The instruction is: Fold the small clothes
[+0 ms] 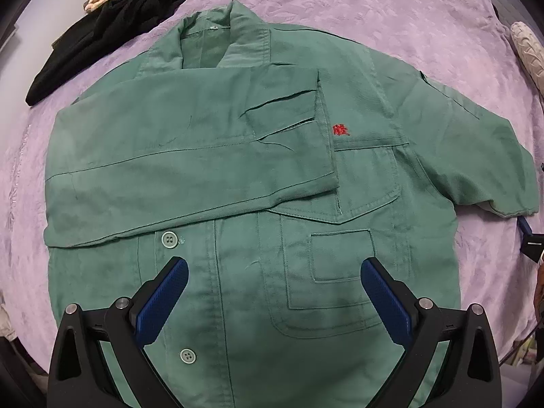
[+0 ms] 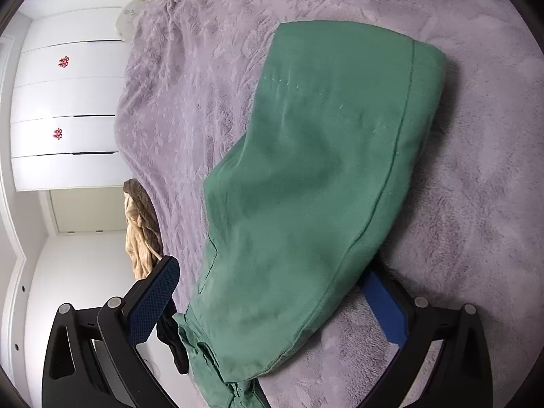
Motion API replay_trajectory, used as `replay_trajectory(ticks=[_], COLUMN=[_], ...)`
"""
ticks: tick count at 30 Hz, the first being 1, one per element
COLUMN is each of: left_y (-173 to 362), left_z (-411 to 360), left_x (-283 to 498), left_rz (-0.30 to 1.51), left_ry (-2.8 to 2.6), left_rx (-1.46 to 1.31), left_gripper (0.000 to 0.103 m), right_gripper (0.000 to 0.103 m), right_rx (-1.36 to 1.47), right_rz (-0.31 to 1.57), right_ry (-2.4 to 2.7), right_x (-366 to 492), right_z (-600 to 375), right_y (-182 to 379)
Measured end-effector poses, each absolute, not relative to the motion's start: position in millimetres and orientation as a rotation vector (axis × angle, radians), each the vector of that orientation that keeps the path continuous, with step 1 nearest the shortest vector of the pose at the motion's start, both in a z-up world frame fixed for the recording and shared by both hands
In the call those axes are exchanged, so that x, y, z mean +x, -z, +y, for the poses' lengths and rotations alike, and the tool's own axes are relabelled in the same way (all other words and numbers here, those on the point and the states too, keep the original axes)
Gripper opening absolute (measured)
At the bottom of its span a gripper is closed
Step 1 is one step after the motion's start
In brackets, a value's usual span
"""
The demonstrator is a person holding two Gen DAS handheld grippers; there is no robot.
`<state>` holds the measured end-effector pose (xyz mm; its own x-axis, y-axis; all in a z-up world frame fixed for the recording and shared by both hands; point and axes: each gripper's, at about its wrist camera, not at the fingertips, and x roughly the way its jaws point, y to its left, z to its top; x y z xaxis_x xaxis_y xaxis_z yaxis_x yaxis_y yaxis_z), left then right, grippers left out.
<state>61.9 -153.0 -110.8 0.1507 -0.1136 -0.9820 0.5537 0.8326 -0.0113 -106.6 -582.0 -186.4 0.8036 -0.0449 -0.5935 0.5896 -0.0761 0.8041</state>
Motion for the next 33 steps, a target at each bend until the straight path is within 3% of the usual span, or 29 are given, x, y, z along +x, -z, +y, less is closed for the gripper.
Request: replay_trajectory(ticks=[3, 5, 7, 8, 12, 20, 28, 33], left_y=[110, 109, 109, 109, 110, 109, 109, 105], left_z=[-154, -153, -152, -151, -143, -115, -57, 3], left_x=[64, 66, 68, 68, 72, 87, 123, 154], left_rz=[1.336, 1.333, 1.329, 1.328, 1.333, 1.325, 1.307, 1.284], left_ry=[0.499, 0.503, 0.505, 0.506, 0.504, 0.511, 0.521, 0.475], left_rx=[0.399, 0.400, 0.400, 0.399, 0.381, 0.351, 0.285, 0.248], left_gripper=[0.102, 0.102, 0.102, 0.102, 0.102, 0.102, 0.102, 0.102], right_gripper=[0.101, 0.083, 0.016, 0.011, 0.008, 0.008, 0.008, 0.008], right_rx=[1.594, 1.624, 1.686, 1.718, 1.683, 1.437, 1.063, 0.955], right_rz=[0.431, 0.424, 0.447, 0.432, 0.328, 0.363, 0.574, 0.792], right_ry=[0.538, 0.545, 0.556, 0.550, 0.470, 0.238, 0.034, -0.060], right_x=[-101, -102, -100, -101, -97, -26, 97, 171], right_z=[-583, -584, -584, -583, -578, -546, -416, -303], right_y=[189, 194, 206, 211, 195, 112, 42, 78])
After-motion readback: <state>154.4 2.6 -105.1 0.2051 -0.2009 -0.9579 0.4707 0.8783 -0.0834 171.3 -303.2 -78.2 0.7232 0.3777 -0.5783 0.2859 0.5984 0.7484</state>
